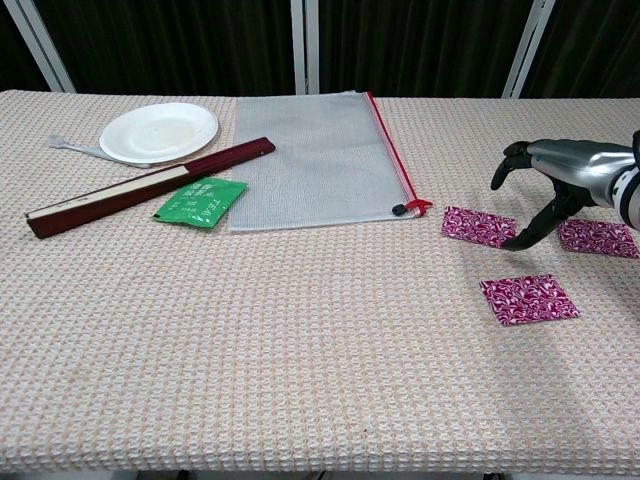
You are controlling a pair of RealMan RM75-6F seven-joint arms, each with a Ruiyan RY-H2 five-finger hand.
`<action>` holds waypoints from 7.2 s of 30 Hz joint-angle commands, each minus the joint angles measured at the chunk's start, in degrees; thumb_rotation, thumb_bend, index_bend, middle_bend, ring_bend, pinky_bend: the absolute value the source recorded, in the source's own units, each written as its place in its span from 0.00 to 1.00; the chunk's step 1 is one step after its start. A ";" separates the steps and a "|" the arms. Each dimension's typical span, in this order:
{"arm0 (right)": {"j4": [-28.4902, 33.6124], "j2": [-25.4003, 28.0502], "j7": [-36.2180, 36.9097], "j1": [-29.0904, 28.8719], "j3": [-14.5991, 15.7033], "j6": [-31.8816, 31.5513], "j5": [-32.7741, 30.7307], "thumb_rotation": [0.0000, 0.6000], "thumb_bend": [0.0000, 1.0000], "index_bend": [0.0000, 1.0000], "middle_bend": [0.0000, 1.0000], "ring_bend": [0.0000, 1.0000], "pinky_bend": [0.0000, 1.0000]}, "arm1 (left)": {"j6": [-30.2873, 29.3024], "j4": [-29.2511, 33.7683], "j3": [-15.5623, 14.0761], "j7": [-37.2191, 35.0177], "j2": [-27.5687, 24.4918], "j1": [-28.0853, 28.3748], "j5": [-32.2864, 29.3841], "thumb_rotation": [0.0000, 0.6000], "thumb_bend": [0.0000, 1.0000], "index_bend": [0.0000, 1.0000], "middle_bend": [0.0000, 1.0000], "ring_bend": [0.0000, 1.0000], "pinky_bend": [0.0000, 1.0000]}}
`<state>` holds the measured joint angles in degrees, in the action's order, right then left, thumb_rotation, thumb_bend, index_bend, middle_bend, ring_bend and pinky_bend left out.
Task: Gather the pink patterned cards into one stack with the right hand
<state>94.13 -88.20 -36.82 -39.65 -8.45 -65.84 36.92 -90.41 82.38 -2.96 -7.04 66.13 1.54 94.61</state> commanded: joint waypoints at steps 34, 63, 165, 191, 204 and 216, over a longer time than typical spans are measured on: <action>-7.44 -8.57 -1.81 -0.56 -3.75 0.07 -5.57 0.93 0.37 0.39 0.00 0.00 0.00 | -0.57 -4.90 -0.31 -4.71 1.64 -0.51 -0.25 0.47 0.09 0.06 0.04 0.00 0.11; -3.75 13.54 16.94 3.86 0.48 17.31 16.52 1.00 0.48 0.46 0.00 0.00 0.00 | 0.12 -1.87 -0.41 -1.22 1.25 -0.34 -0.18 0.47 0.09 0.06 0.04 0.00 0.11; -0.59 7.87 12.18 10.69 8.90 11.19 33.01 1.00 0.44 0.50 0.00 0.00 0.00 | -0.16 -3.33 -0.89 -2.41 2.00 -1.07 -0.19 0.48 0.09 0.07 0.04 0.00 0.11; -7.38 11.57 22.76 12.92 3.02 8.87 24.63 1.00 0.45 0.50 0.00 0.00 0.00 | 0.19 -3.94 -1.01 -2.85 2.31 -0.90 0.05 0.48 0.09 0.07 0.04 0.00 0.12; -12.04 7.29 18.93 11.40 1.69 9.48 20.81 1.00 0.44 0.48 0.00 0.00 0.00 | 0.38 -3.18 -0.98 -2.29 1.90 -0.76 0.00 0.48 0.09 0.07 0.04 0.00 0.12; -12.78 6.89 17.35 10.95 1.47 9.81 19.25 1.00 0.43 0.46 0.00 0.00 0.00 | 0.37 -3.63 -1.06 -2.56 2.06 -0.94 -0.15 0.49 0.09 0.07 0.04 0.00 0.12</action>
<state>81.38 -81.30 -19.45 -28.69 -6.99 -56.07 56.18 -90.03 78.75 -4.02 -9.60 68.19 0.61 94.46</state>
